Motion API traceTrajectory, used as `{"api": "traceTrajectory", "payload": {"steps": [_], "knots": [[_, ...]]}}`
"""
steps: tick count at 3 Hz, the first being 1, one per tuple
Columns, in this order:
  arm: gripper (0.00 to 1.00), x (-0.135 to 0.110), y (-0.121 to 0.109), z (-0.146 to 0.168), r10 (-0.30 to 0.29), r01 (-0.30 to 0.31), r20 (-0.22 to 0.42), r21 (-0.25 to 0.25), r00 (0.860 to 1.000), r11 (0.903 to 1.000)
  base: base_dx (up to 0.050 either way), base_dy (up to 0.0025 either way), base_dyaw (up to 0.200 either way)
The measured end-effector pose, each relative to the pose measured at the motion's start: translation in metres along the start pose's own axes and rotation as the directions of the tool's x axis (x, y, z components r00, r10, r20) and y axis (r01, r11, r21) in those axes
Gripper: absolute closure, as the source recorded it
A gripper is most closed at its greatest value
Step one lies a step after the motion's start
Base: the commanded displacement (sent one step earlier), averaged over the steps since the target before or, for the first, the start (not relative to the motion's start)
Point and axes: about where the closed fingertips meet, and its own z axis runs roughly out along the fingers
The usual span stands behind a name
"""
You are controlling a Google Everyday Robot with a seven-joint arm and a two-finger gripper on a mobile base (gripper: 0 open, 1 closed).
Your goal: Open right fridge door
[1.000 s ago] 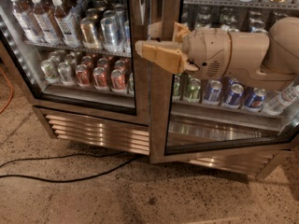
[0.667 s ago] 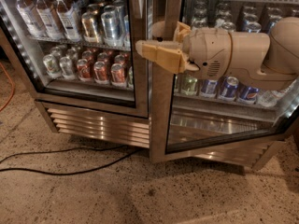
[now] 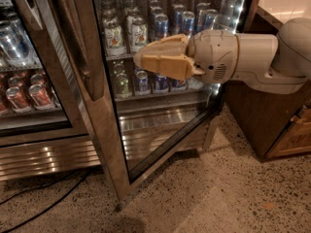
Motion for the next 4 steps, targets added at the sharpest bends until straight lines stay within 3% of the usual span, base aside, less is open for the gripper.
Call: {"api": "traceTrajectory", "payload": {"steps": [1, 2, 3, 4], "knots": [[1.0, 0.0, 0.0, 0.0, 0.0, 0.0, 0.0, 0.0, 1.0, 1.0, 0.0, -0.0001, -0.197], [1.0, 0.0, 0.0, 0.0, 0.0, 0.0, 0.0, 0.0, 1.0, 1.0, 0.0, 0.0, 0.0], [1.0, 0.058, -0.003, 0.002, 0.106, -0.106, 0.02, 0.018, 0.994, 0.9942, 0.0, 0.0, 0.0], [1.0, 0.114, -0.006, 0.002, 0.216, -0.218, 0.054, 0.036, 0.975, 0.9754, 0.0, 0.0, 0.0]]}}
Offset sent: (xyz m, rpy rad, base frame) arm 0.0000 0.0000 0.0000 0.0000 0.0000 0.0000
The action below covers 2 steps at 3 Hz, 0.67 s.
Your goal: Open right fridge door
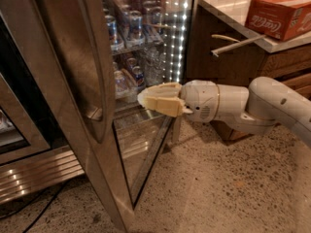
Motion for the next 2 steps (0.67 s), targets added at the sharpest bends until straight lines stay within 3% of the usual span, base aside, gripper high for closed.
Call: {"api": "traceTrajectory", "payload": {"steps": [1, 2], "knots": [[1.0, 0.0, 0.001, -0.002, 0.0, 0.0, 0.001, -0.001, 1.0, 1.0, 0.0, 0.0, 0.0], [1.0, -0.02, 0.04, 0.021, -0.047, 0.052, 0.057, -0.086, 0.997, 0.9949, 0.0, 0.0, 0.0]]}}
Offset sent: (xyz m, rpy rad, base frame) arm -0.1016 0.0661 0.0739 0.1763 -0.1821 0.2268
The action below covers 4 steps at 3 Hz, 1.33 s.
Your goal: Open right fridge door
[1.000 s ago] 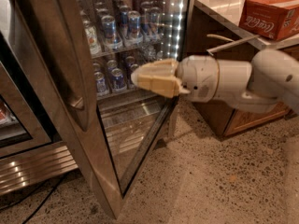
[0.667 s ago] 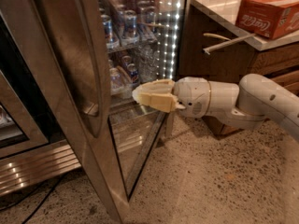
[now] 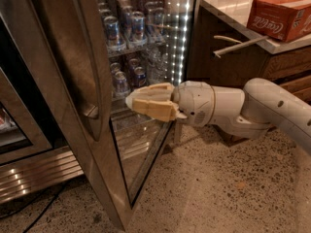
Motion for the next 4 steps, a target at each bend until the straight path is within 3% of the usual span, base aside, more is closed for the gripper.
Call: {"api": "traceTrajectory", "payload": {"steps": [1, 2, 4], "knots": [[1.0, -0.013, 0.062, 0.014, -0.036, 0.041, 0.08, -0.059, 0.996, 0.9974, 0.0, 0.0, 0.0], [1.0, 0.016, 0.133, -0.009, 0.017, -0.016, 0.135, -0.006, 0.991, 0.9998, 0.0, 0.0, 0.0], [1.0, 0.018, 0.134, -0.011, 0.02, -0.019, 0.133, -0.002, 0.991, 0.9998, -0.05, 0.00001, 0.0]]}}
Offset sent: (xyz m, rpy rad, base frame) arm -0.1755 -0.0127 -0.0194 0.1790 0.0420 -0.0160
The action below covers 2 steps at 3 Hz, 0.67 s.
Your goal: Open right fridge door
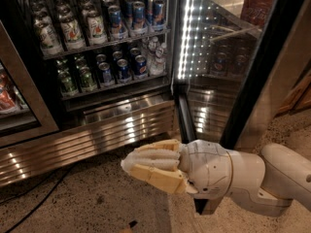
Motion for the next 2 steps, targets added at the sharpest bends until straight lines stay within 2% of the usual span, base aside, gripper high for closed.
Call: {"api": "traceTrajectory", "payload": {"steps": [1, 2], "knots": [[1.0, 0.0, 0.0, 0.0, 0.0, 0.0, 0.0, 0.0, 1.0, 1.0, -0.05, 0.00005, 0.0], [1.0, 0.0, 0.0, 0.0, 0.0, 0.0, 0.0, 0.0, 1.0, 1.0, 0.0, 0.0, 0.0]]}}
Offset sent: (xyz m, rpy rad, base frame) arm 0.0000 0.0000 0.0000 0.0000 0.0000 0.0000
